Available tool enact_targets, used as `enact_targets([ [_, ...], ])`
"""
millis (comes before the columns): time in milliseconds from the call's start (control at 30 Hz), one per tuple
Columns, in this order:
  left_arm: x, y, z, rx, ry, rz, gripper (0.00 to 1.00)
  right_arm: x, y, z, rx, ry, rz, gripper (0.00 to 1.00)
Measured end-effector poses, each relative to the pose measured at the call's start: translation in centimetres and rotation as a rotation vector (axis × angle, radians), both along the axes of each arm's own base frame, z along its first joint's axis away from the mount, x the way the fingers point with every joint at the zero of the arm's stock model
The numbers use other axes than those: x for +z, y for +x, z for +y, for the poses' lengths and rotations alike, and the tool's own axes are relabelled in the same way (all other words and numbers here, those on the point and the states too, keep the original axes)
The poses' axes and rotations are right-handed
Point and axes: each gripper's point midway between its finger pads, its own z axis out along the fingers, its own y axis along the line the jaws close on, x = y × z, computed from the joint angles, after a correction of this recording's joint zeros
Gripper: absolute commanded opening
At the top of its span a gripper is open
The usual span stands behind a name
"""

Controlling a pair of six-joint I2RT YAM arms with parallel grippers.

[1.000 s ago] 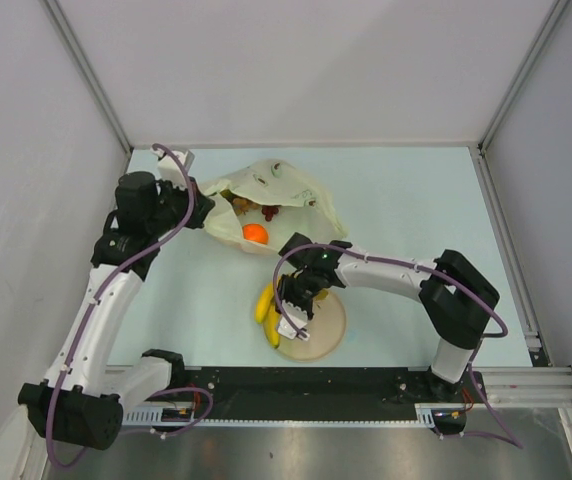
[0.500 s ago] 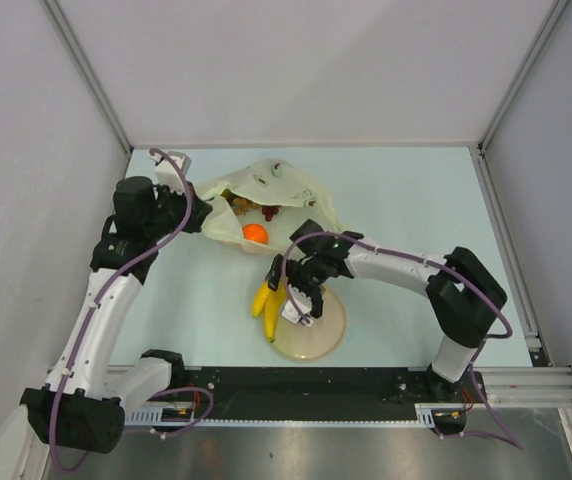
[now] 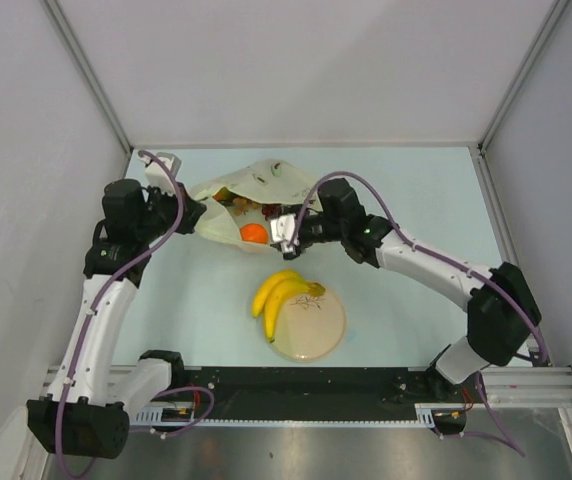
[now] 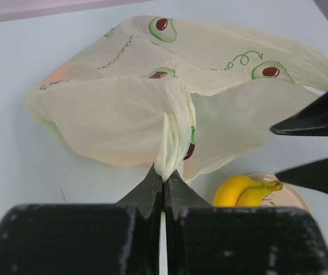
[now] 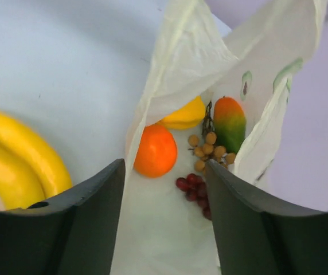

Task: Take the fake fruits out of the plastic bag
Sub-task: Take out the fake fruit from the plastic bag.

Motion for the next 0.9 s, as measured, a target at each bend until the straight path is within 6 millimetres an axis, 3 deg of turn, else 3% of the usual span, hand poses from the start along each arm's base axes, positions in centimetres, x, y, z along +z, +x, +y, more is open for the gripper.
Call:
enact_targets([
  [233,-0.1,-0.3,0.7,-0.030,0.017,-0.008,0.00,-3.1,5.2,3.9,-0.265,0.102,0.326,0.32],
  [367,-0.6,-0.7,0.7,-0.046,0.027,-0.001,0.00,-5.4,8.7,6.4,-0.405,0.128,0.486,0.24],
  [433,-1.3,-1.0,1.0,-0.034,0.030,0.011,0.00,-6.7,9.6,6.8,-0.462,0.130,0.528,0.24],
  [567,-3.3,-1.2,2.5,0.032,0.046,0.053,0.00,-10.2,10.0,7.1,-0.557,0.099,0.599,0.48],
  [700,-4.9,-1.0,4.7,0.133,0.100,0.088,0.00,-12.2,9.2,7.5,-0.644,0.068,0.598,0.74],
  [900,-7.8,-1.9,7.7,0.265,0.171,0.154,0.00,-13.3,7.5,8.5,-0.731,0.062,0.543,0.80],
])
